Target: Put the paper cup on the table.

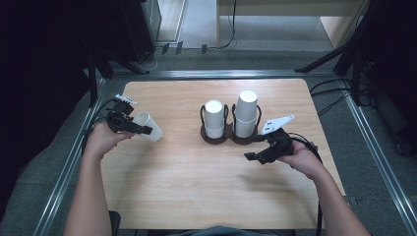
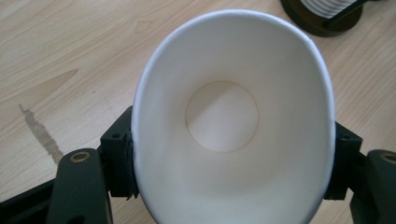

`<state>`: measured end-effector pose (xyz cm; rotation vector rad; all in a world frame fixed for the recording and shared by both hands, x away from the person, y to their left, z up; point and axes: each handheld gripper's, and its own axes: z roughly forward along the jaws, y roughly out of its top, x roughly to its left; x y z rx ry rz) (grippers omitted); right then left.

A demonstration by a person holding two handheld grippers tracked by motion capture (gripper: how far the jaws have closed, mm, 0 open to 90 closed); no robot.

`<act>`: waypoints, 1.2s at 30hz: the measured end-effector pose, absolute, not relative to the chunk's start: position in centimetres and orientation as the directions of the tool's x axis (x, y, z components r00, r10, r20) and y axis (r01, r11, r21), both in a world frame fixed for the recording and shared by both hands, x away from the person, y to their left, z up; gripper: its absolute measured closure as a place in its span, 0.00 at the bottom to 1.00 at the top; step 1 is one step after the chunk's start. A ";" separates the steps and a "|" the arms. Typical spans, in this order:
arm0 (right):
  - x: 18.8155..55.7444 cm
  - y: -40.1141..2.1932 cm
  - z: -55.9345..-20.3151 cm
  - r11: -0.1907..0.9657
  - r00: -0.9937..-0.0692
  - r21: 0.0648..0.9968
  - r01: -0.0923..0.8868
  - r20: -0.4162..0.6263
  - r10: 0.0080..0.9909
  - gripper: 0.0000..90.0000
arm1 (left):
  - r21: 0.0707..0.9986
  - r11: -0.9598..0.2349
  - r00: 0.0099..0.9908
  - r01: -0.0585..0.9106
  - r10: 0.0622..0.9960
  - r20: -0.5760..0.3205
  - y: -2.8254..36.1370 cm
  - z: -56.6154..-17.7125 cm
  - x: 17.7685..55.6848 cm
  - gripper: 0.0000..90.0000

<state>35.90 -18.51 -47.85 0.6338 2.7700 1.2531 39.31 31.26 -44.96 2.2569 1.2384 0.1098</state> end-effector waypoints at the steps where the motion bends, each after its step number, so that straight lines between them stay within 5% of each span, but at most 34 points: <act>1: 35.9 -18.5 -47.8 0.590 -0.916 0.728 0.349 0.133 0.378 0.27 | 0.502 -0.419 0.564 0.757 0.806 -0.178 31.3 -45.0 39.3 0.30; 12: 35.9 -18.4 -47.9 0.592 -0.915 0.724 0.353 0.135 0.380 0.27 | 0.452 -0.374 0.477 0.810 0.868 -0.137 31.8 -45.9 40.0 0.28; 36: 35.9 -18.1 -48.1 0.602 -0.920 0.720 0.346 0.133 0.369 0.27 | 0.422 -0.383 0.450 0.822 0.891 -0.067 31.2 -47.2 40.6 0.24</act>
